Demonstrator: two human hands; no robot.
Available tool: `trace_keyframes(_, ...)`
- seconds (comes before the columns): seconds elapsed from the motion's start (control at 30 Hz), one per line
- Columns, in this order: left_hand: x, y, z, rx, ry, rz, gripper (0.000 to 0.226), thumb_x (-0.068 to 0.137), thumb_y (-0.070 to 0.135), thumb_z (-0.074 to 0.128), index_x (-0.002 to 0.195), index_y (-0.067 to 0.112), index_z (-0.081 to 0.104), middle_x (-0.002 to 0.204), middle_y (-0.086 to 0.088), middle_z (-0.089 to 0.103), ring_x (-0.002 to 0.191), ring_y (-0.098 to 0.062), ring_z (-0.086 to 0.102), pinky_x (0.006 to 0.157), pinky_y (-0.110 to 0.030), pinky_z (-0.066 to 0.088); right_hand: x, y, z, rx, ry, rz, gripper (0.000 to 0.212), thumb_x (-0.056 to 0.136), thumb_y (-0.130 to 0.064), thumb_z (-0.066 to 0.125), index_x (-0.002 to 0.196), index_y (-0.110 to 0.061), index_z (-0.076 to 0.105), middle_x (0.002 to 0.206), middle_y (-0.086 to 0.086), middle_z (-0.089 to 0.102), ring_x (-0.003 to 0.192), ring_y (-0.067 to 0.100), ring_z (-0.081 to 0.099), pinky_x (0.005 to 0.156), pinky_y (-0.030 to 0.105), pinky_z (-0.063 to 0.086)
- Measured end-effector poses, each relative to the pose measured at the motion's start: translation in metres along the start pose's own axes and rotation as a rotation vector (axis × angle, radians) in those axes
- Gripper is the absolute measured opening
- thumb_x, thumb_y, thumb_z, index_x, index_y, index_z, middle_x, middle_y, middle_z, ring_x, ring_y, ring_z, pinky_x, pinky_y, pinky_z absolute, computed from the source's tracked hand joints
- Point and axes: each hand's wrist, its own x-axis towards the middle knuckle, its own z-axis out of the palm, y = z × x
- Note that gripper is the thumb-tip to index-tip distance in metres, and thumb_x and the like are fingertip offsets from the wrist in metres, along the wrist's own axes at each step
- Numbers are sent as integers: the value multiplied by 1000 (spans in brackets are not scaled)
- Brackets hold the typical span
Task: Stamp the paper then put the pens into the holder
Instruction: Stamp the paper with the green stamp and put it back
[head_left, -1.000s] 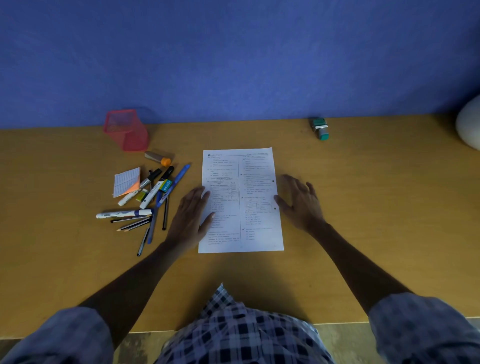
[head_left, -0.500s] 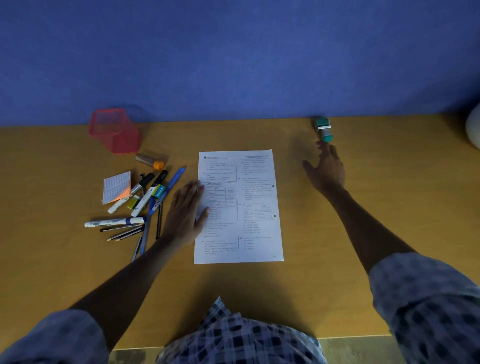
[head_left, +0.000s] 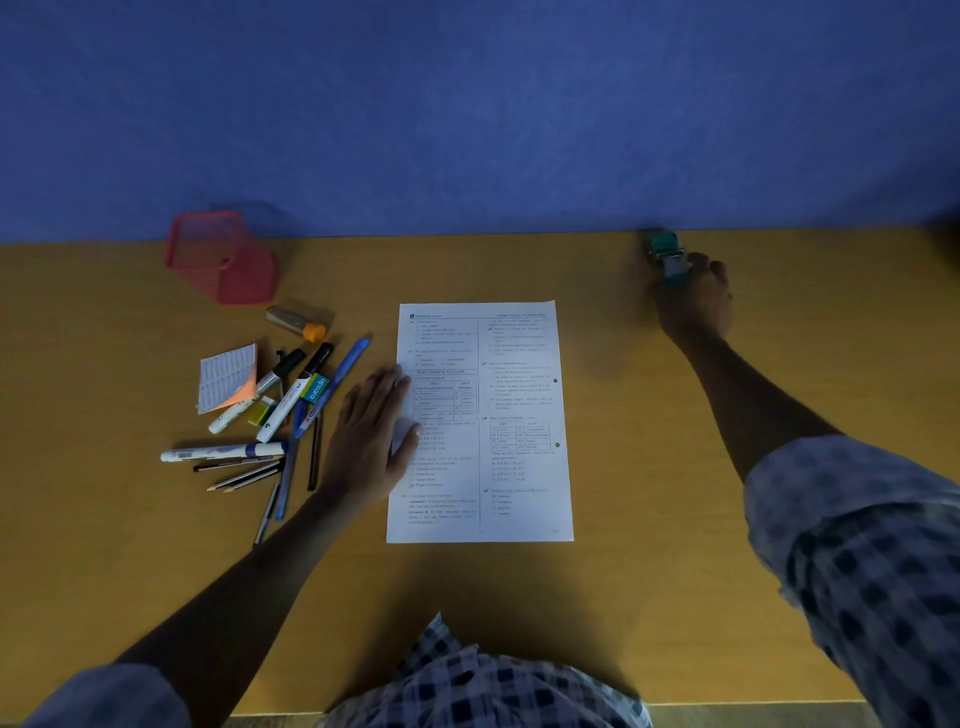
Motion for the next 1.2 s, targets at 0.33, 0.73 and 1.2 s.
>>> trace_keyframes(0.33, -1, 1, 3, -7, 2, -11, 65, 97, 47, 34, 150, 10, 29, 159, -9, 25, 149, -23, 17, 120, -46, 21, 5, 1, 9, 58, 58, 26, 40, 96, -32, 50, 125, -6, 56, 128, 17, 55, 108, 40, 58, 82, 43, 48)
trace_keyframes(0.73, 0, 3, 5, 3, 4, -4, 64, 97, 46, 35, 150, 10, 29, 159, -9, 26, 149, -23, 19, 119, -47, 22, -21, 16, -7, 480, 238, -221, 29, 101, -22, 37, 111, -7, 60, 102, 10, 65, 84, 15, 55, 65, 28, 39)
trace_keyframes(1.2, 0, 4, 6, 5, 20, 0, 64, 97, 49, 33, 149, 11, 31, 158, -7, 27, 148, -21, 20, 120, -44, 23, -76, -26, -66, 1460, -87, 241, 22, 95, -20, 37, 78, -17, 51, 65, -3, 37, 57, 13, 40, 57, 25, 33)
